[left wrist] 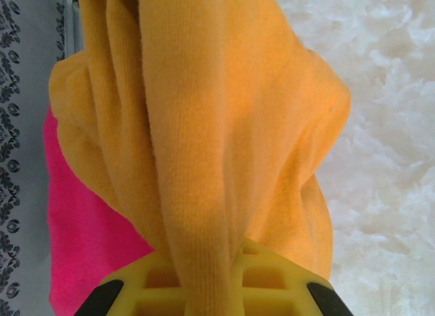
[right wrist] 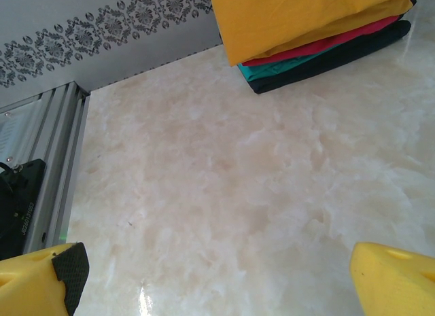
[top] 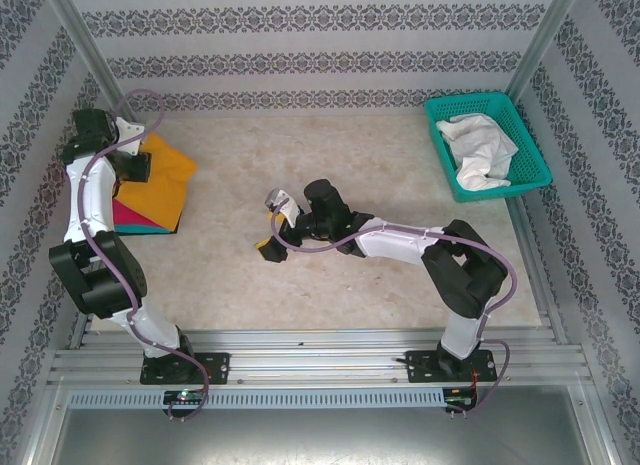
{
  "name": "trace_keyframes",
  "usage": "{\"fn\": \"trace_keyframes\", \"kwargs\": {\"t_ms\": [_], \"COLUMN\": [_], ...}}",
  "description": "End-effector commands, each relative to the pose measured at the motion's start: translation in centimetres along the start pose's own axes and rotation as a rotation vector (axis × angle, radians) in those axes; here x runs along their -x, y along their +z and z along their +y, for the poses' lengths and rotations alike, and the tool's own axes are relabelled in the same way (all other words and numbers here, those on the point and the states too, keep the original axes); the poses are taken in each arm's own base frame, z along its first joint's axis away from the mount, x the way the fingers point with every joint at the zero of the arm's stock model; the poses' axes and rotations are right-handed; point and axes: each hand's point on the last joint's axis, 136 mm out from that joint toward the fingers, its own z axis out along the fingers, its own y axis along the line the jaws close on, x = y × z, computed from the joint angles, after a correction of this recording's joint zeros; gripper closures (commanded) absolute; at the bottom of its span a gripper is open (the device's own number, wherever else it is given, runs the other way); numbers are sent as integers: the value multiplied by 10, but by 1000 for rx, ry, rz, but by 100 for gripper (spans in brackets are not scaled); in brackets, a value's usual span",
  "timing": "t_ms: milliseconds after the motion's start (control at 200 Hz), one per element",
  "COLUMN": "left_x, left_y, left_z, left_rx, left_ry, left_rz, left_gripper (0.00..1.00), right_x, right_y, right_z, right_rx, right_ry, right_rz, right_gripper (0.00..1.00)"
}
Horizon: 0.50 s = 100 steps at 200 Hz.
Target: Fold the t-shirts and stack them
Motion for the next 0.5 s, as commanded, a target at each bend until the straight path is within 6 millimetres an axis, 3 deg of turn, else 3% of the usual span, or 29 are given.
{"fn": "trace_keyframes", "kwargs": {"t_ms": [0, 255, 495], "left_x": [5, 2, -9], "left_y": [-3, -1, 15], "left_z": [20, 44, 58], "left_rx": [80, 188, 235], "left_ry": [30, 22, 23], "left_rz": [-17, -46, -8], "left_gripper": [100, 100, 100], "right_x": [5, 0, -2], "right_y": [6, 11, 16], "right_z": [11, 11, 12], "right_rx": [46, 56, 65], "right_ry": [-33, -20, -15], "right_rz": [-4, 9, 17], "right_gripper": [2, 2, 2]}}
